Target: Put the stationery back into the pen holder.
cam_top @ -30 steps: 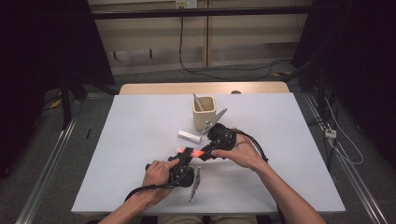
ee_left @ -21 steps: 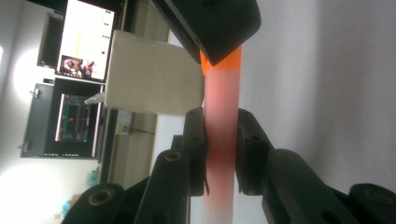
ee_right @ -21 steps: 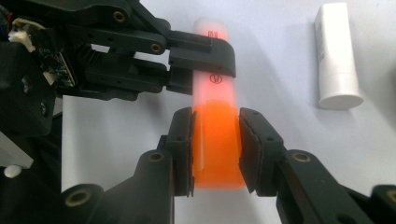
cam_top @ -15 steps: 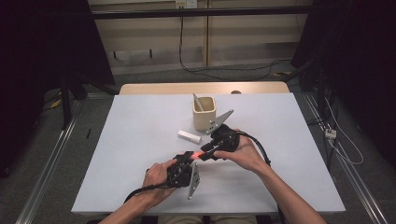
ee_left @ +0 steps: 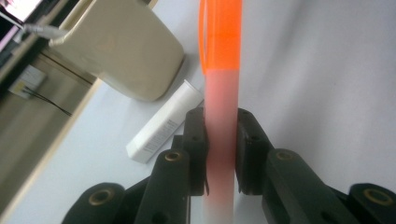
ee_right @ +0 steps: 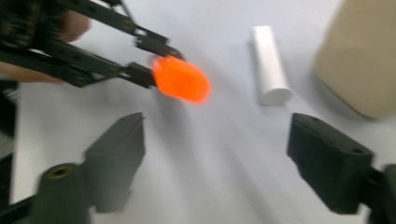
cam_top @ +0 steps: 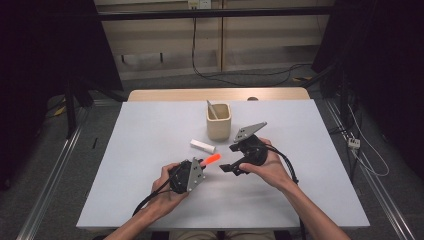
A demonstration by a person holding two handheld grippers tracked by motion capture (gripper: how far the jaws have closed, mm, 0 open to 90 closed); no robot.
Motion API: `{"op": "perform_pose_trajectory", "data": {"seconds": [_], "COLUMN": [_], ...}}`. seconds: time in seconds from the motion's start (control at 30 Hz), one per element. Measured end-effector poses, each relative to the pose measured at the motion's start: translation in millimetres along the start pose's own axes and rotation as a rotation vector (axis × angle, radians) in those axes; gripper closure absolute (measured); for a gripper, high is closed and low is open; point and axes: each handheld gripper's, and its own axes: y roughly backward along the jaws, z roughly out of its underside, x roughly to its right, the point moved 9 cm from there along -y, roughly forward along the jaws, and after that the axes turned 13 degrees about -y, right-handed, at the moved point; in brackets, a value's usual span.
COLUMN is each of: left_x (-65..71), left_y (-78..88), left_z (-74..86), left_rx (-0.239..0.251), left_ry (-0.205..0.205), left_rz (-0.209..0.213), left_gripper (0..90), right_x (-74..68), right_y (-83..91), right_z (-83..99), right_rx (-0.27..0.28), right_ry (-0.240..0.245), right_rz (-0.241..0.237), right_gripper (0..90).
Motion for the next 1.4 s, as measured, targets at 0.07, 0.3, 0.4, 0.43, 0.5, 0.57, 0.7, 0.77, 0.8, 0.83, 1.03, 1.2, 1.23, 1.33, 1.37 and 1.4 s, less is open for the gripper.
{"op": "perform_pose_trajectory", "data": {"seconds": [0.07,0.3,0.4,0.43,0.5,0.57,0.7,0.77,0.8,0.83,1.03,1.2,1.23,1.33,1.37,1.4], "left_x": [-2.5,-12.6,-18.3,-20.3,-23.0,-26.7,-34.7,-38.9,-41.7,-43.9,-62.9,-72.7,-75.0,-80.5,-82.0,-84.8], "left_y": [1.1,4.6,6.1,7.3,10.2,12.6,16.2,16.9,17.5,17.7,20.1,21.8,22.0,23.1,23.3,23.8], "left_z": [2.3,5.6,5.3,5.1,5.2,4.8,2.9,1.0,-0.4,-1.8,-9.3,-12.3,-12.7,-14.6,-15.3,-16.7], "left_rx": [0.012,0.069,0.097,0.109,0.125,0.143,0.160,0.163,0.166,0.175,0.192,0.203,0.205,0.214,0.213,0.212], "left_ry": [0.051,0.235,0.309,0.330,0.363,0.395,0.414,0.416,0.422,0.428,0.445,0.470,0.475,0.508,0.506,0.502], "left_rz": [0.022,0.072,0.079,0.082,0.097,0.101,0.093,0.094,0.090,0.090,0.070,0.061,0.057,0.065,0.062,0.054], "left_gripper": [77.3,77.3,77.3,77.3,77.3,77.3,77.2,77.3,77.3,77.3,77.3,77.2,77.2,77.3,77.2,77.2], "right_x": [5.4,21.9,27.3,28.6,31.6,34.0,39.1,41.1,42.9,44.8,52.3,56.7,57.5,59.3,59.4,59.2], "right_y": [2.1,7.7,10.9,12.1,15.6,19.3,28.1,33.3,36.0,39.1,55.3,60.6,62.2,69.0,71.1,72.4], "right_z": [2.3,13.7,14.7,15.6,17.5,18.9,21.7,23.1,24.0,25.2,37.5,49.6,50.2,53.7,55.6,57.3], "right_rx": [0.021,0.062,0.102,0.107,0.123,0.143,0.181,0.207,0.217,0.227,0.295,0.300,0.306,0.321,0.326,0.328], "right_ry": [-0.016,-0.065,-0.080,-0.086,-0.096,-0.108,-0.133,-0.152,-0.158,-0.169,-0.215,-0.234,-0.241,-0.255,-0.257,-0.262], "right_rz": [0.030,0.119,0.164,0.175,0.197,0.220,0.274,0.281,0.287,0.296,0.339,0.367,0.377,0.401,0.404,0.400], "right_gripper": [12.1,8.4,9.2,8.6,8.1,5.6,5.9,5.2,5.4,6.2,7.3,7.2,8.2,8.3,8.5,8.5]}}
